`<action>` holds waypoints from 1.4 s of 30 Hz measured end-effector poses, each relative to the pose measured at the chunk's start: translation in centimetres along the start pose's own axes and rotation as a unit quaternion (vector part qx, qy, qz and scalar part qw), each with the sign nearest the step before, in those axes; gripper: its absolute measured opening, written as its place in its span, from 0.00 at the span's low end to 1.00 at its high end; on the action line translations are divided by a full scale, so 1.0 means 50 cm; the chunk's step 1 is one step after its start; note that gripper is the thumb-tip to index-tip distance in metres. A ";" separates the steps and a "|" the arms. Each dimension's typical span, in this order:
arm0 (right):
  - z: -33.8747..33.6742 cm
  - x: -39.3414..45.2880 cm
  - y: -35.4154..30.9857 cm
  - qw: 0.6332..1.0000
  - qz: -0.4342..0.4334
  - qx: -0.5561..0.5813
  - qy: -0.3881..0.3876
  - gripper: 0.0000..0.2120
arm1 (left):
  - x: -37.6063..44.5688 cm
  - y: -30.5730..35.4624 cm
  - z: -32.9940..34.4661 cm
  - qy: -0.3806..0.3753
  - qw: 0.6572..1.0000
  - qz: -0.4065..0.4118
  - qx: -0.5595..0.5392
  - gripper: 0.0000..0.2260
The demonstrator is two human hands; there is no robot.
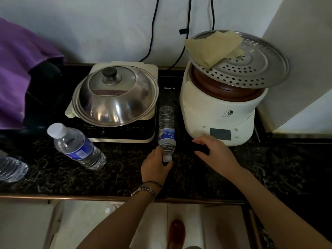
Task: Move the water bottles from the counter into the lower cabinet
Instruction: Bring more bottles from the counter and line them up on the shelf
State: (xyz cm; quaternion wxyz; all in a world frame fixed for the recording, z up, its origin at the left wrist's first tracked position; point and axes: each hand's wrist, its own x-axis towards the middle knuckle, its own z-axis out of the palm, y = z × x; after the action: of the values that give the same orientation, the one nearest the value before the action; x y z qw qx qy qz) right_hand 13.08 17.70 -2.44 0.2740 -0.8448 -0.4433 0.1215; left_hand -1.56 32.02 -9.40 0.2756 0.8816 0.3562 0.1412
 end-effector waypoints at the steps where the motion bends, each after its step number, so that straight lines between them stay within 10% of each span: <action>1: 0.001 -0.001 -0.001 1.000 0.002 -0.001 -0.002 0.17 | 0.000 -0.001 -0.001 0.000 1.000 0.012 0.006 0.15; 42: 0.207 0.023 -0.311 0.956 0.067 0.285 -0.013 0.29 | -0.014 -0.058 -0.402 0.098 0.978 0.185 -0.025 0.13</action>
State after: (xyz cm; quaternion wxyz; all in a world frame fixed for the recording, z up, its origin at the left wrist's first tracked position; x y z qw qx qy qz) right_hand -1.51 29.40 -2.02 0.4885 -0.7577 -0.3362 0.2723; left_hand -12.59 41.01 5.10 0.2302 0.9069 0.2090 0.2842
